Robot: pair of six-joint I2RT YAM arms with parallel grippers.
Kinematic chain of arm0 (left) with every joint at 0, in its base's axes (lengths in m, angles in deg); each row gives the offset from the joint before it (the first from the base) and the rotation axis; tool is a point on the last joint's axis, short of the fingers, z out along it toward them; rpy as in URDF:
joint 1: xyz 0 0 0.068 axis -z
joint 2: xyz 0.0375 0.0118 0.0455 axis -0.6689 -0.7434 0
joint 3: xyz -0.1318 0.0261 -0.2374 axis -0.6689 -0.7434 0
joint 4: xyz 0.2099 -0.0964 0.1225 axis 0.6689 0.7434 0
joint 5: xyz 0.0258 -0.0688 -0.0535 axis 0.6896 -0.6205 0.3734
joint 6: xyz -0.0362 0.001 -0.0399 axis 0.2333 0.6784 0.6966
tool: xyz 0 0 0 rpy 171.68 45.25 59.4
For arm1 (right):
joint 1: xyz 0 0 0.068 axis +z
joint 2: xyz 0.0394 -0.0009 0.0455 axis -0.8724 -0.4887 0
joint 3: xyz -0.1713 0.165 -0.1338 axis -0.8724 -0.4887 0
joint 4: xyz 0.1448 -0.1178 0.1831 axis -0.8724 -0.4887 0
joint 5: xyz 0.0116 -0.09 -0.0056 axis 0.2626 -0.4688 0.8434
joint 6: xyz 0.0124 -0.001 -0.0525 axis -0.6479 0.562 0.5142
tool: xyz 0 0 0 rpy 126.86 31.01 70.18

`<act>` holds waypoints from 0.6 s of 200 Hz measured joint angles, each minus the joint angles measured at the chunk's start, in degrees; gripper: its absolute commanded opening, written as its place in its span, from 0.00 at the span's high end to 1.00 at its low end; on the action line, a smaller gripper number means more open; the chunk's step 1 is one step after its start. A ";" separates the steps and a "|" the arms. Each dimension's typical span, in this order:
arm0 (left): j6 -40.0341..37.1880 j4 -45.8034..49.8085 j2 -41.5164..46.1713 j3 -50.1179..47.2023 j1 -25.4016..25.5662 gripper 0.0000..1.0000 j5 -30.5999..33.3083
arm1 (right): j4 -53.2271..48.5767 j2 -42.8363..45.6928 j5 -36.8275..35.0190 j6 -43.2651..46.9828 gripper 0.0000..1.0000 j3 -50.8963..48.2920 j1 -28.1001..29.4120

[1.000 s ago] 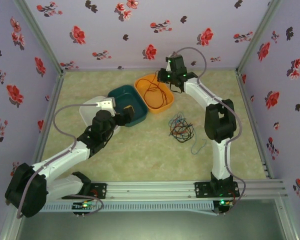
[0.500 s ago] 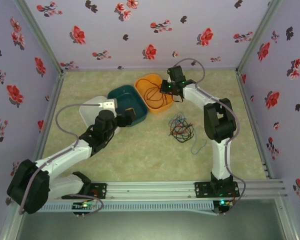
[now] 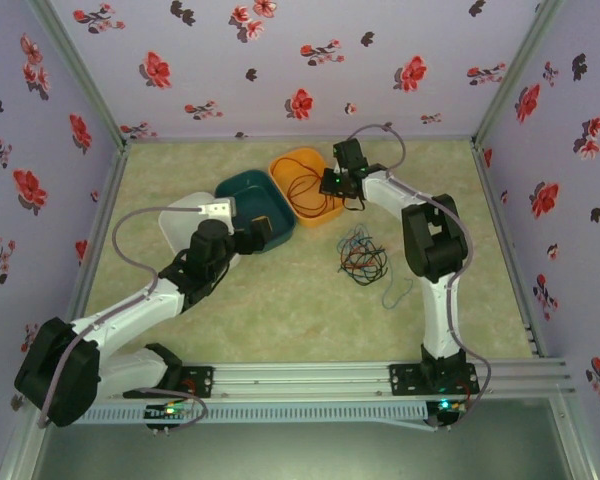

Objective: Untangle the cables

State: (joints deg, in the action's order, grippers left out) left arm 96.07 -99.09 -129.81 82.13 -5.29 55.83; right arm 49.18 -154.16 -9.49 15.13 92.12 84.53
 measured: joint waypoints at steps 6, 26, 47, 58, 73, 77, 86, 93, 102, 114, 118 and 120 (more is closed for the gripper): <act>0.00 -0.02 -0.07 0.07 0.00 0.01 -0.15 | -0.22 0.00 -0.15 0.02 0.92 0.00 0.11; 0.00 0.26 -0.22 0.39 0.00 0.00 -0.42 | -0.94 0.00 -0.66 0.44 0.84 0.13 0.52; -0.02 0.87 -0.20 0.90 0.00 0.00 -0.68 | -2.32 0.04 -1.81 1.53 0.72 0.22 0.87; -0.02 1.31 -0.15 1.11 0.00 0.00 -0.79 | -3.23 0.31 -2.40 1.90 0.69 0.20 0.98; -0.04 1.99 0.33 1.29 0.00 0.00 -0.81 | -4.48 1.68 -3.37 2.45 0.62 -0.37 1.03; -0.02 2.32 0.57 1.38 0.00 0.00 -0.81 | -4.85 2.27 -3.52 2.73 0.60 -0.68 1.05; -0.04 2.99 1.27 1.57 0.00 0.00 -0.83 | -5.46 3.98 -4.17 2.82 0.56 -1.42 1.07; -0.04 3.34 1.77 1.75 0.00 0.00 -0.81 | -5.88 5.68 -4.59 2.97 0.54 -2.16 1.07; -0.04 4.04 2.47 2.08 0.00 0.00 -0.81 | -6.23 7.85 -4.98 3.32 0.49 -3.17 1.07; -0.07 4.81 3.06 2.71 0.00 0.00 -0.81 | -6.49 11.19 -5.75 3.32 0.44 -4.68 1.09; -0.07 5.01 3.15 2.93 0.00 0.00 -0.83 | -6.58 12.35 -5.90 3.45 0.43 -5.16 1.14; -0.09 5.11 3.19 3.06 0.00 0.00 -0.83 | -6.60 12.98 -6.05 3.37 0.42 -5.42 1.11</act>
State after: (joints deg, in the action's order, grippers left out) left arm 95.99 -93.98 -126.62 85.19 -5.29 55.00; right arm 42.58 -141.18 -15.55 18.49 86.70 85.65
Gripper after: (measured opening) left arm 0.997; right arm 0.546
